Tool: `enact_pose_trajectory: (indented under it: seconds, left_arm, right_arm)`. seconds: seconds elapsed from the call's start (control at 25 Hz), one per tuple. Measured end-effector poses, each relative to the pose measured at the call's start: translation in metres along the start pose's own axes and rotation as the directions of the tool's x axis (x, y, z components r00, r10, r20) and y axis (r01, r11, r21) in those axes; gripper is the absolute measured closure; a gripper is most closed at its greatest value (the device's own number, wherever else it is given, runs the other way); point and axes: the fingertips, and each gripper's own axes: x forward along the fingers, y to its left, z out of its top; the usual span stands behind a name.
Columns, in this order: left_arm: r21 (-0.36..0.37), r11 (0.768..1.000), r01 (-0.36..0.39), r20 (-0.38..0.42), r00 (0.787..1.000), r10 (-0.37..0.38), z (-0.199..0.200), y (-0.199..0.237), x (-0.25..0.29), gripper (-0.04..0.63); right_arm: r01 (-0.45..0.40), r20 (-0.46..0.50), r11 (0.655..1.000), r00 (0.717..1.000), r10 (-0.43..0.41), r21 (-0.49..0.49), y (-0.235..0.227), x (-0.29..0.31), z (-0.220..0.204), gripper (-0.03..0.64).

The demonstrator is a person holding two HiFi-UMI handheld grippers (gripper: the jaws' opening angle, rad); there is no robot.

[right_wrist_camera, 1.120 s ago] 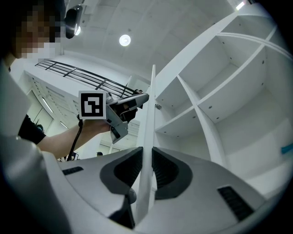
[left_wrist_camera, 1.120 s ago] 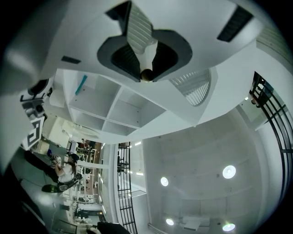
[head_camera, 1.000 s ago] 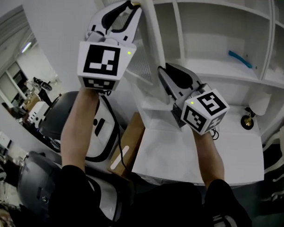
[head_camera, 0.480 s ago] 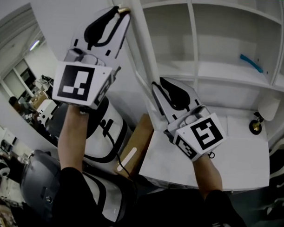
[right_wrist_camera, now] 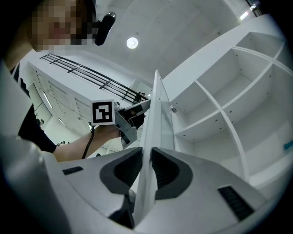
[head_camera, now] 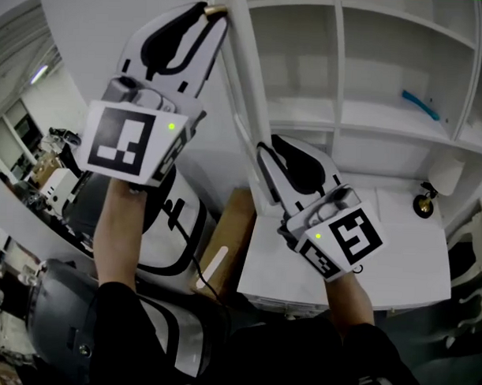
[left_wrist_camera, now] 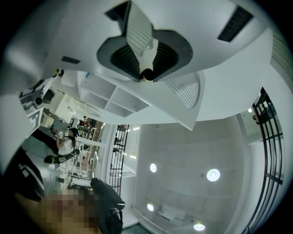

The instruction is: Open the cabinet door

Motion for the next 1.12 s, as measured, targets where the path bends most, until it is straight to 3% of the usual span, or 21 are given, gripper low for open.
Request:
enact_pose_trajectory:
  seconds: [0.4, 0.8, 0.96, 1.12]
  left_arm:
    - [-0.09, 0.996, 0.02, 0.033, 0.999, -0.017, -0.008, -0.001, 0.0, 0.495]
    - [-0.166, 0.983, 0.073, 0.093, 0.994, -0.058, -0.008, -0.011, 0.005, 0.494]
    - [-0.183, 0.982, 0.048, 0.152, 0.988, -0.02, -0.02, 0.01, -0.018, 0.495]
    - [-0.184, 0.981, 0.063, 0.147, 0.989, -0.036, -0.025, 0.039, -0.043, 0.497]
  right_arm:
    - [0.12, -0.015, 0.992, 0.993, -0.121, -0.028, 0.005, 0.001, -0.011, 0.537]
    - [0.173, -0.026, 0.983, 0.984, -0.175, -0.058, 0.007, -0.002, -0.013, 0.537]
    - [0.186, -0.037, 0.978, 0.981, -0.191, -0.096, 0.027, 0.013, -0.014, 0.537]
    - [0.201, -0.043, 0.971, 0.977, -0.208, -0.132, 0.053, 0.044, -0.026, 0.535]
